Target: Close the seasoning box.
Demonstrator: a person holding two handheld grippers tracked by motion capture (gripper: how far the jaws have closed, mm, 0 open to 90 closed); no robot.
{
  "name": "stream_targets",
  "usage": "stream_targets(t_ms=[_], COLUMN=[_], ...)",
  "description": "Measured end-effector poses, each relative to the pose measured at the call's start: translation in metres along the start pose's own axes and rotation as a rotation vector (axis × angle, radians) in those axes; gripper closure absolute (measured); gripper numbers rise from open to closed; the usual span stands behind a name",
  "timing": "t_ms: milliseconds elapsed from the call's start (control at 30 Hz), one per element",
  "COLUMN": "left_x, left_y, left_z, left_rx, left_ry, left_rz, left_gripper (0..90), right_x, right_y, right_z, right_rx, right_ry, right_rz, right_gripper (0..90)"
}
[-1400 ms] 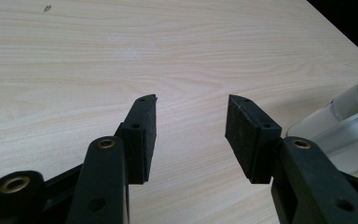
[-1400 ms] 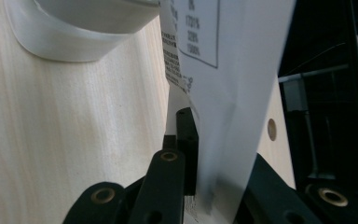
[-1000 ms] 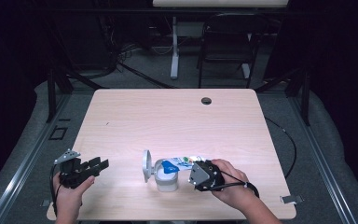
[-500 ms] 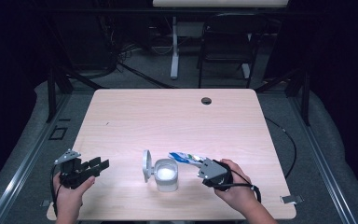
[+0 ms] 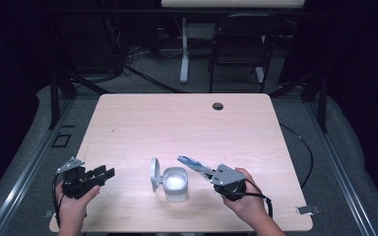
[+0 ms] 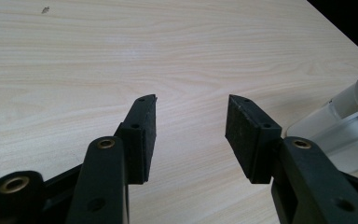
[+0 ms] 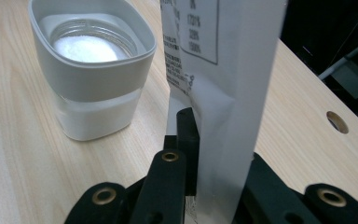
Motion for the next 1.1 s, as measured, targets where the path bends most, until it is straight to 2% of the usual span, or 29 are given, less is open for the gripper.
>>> stream_targets(t_ms=[100,267,467,667,900,1100], left_x=[0.000,0.000,-0.001,-0.003,-0.003,-0.001], left_y=[0.000,0.001,0.002,0.003,0.001,0.001], left_z=[0.000,0.001,0.001,0.001,0.001,0.000], left_rx=[-0.002,0.000,-0.010,-0.010,-0.007,0.000], left_ry=[0.000,-0.001,-0.004,-0.007,-0.010,-0.008], left_rz=[-0.002,0.000,0.000,0.000,0.005,0.005], left_gripper=[53.5,53.4,53.5,53.5,53.5,53.4], right_x=[0.001,0.000,-0.004,-0.012,-0.023,-0.029], right_y=[0.000,-0.001,-0.004,-0.007,-0.009,-0.010], right_z=[-0.002,-0.006,-0.012,-0.022,-0.036,-0.044], right_rx=[-0.010,-0.041,-0.035,-0.042,0.006,0.007], right_ry=[-0.020,-0.079,-0.134,-0.212,-0.277,-0.313], right_rz=[0.002,0.001,-0.035,-0.072,-0.097,-0.107], right_gripper=[87.7,87.8,87.9,88.5,89.7,89.7])
Point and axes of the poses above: each handheld gripper's, and its own axes: y roughly backward along the jaws, z roughly out of its top, x roughly to its left, the point moved 3 cm from there along -y, roughly forward along the jaws, and after that the axes turned 15 degrees about y, right-handed, at the moved point
